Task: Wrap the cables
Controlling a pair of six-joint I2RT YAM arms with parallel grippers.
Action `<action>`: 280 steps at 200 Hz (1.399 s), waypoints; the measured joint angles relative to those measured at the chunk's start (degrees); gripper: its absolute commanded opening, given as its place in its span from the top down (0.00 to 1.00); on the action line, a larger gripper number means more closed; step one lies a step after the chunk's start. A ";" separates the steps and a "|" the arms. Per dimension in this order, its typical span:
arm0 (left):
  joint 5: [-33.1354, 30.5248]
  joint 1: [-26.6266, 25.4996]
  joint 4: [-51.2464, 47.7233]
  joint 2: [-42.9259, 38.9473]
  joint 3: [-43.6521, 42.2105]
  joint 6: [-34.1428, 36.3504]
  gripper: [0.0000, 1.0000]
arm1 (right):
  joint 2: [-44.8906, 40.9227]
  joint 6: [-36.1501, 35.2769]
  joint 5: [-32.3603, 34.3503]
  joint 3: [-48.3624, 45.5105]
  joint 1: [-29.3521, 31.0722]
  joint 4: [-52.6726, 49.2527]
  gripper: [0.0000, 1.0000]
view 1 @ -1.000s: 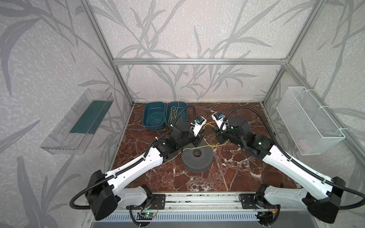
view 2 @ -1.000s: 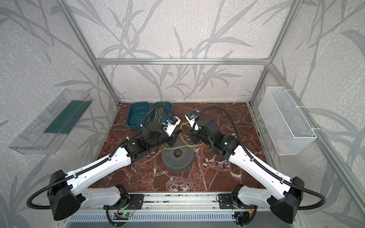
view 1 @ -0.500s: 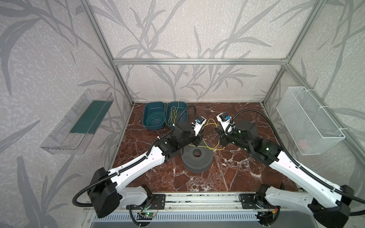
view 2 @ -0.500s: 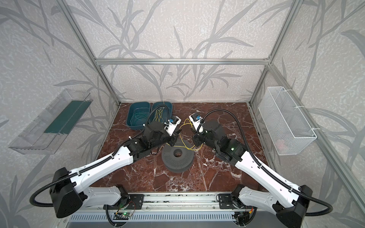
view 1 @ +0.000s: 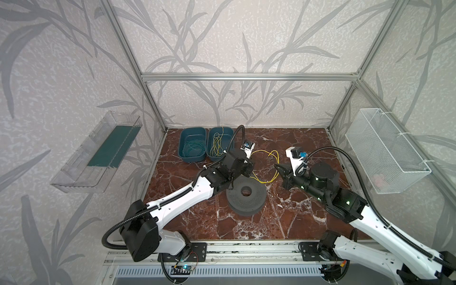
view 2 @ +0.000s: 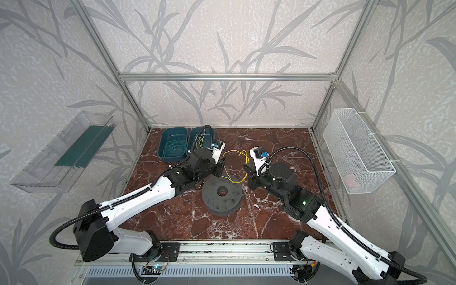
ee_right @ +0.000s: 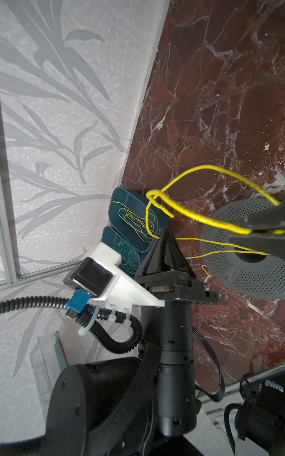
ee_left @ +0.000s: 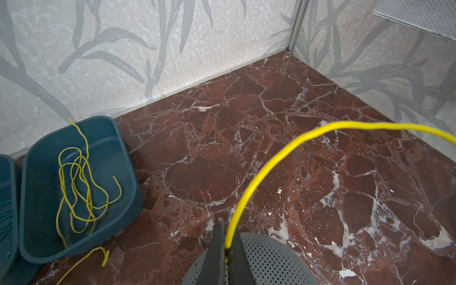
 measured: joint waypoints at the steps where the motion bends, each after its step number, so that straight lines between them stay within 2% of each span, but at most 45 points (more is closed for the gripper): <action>1: 0.00 0.04 0.07 0.00 -0.02 -0.09 1.00 | -0.20 0.04 0.02 -0.17 0.00 0.04 1.00; 58: 0.22 4.07 7.56 -5.60 -5.95 -8.57 1.00 | -6.84 4.04 2.56 -6.38 0.00 0.44 1.00; 96: 5.11 5.27 12.85 -8.59 -10.27 -10.03 1.00 | -5.64 4.72 6.05 -7.19 -1.42 1.16 1.00; 126: 10.38 5.88 14.67 -11.45 -13.64 -8.79 1.00 | -1.97 5.92 5.62 -7.04 -8.50 2.14 1.00; 158: 15.39 5.92 16.31 -14.80 -16.79 -6.14 1.00 | 0.94 8.81 0.44 -5.66 -18.56 3.17 1.00; 162: 15.87 5.92 16.65 -15.06 -17.00 -5.90 0.95 | 1.31 9.31 -0.52 -5.31 -19.87 3.32 1.00; 172: 16.96 5.92 17.35 -15.47 -17.31 -5.40 0.67 | 1.99 10.16 -2.21 -4.44 -21.81 3.61 1.00; 184: 17.33 5.95 17.75 -15.47 -17.31 -4.79 0.43 | 2.67 10.49 -3.67 -3.30 -23.02 3.89 1.00; 189: 17.40 6.05 17.64 -15.47 -17.31 -4.48 0.37 | 2.82 10.58 -4.31 -2.86 -23.30 4.20 1.00; 206: 16.98 6.10 16.59 -15.47 -17.31 -4.44 0.25 | 3.32 10.88 -5.79 -1.55 -23.80 4.81 1.00; 225: 15.04 6.14 14.91 -15.80 -17.25 -4.33 0.23 | 3.45 11.23 -7.39 -1.03 -23.87 5.42 1.00; 250: 13.27 6.14 10.51 -17.55 -16.06 -4.44 0.31 | 3.45 11.58 -9.01 -1.03 -23.87 5.51 1.00; 268: 13.81 5.84 6.34 -17.11 -11.32 -4.35 0.38 | 3.45 11.98 -10.08 -1.03 -23.87 5.53 1.00; 280: 14.38 4.92 3.69 -15.50 -6.56 -4.31 0.39 | 3.43 12.52 -10.75 -1.03 -23.87 5.53 1.00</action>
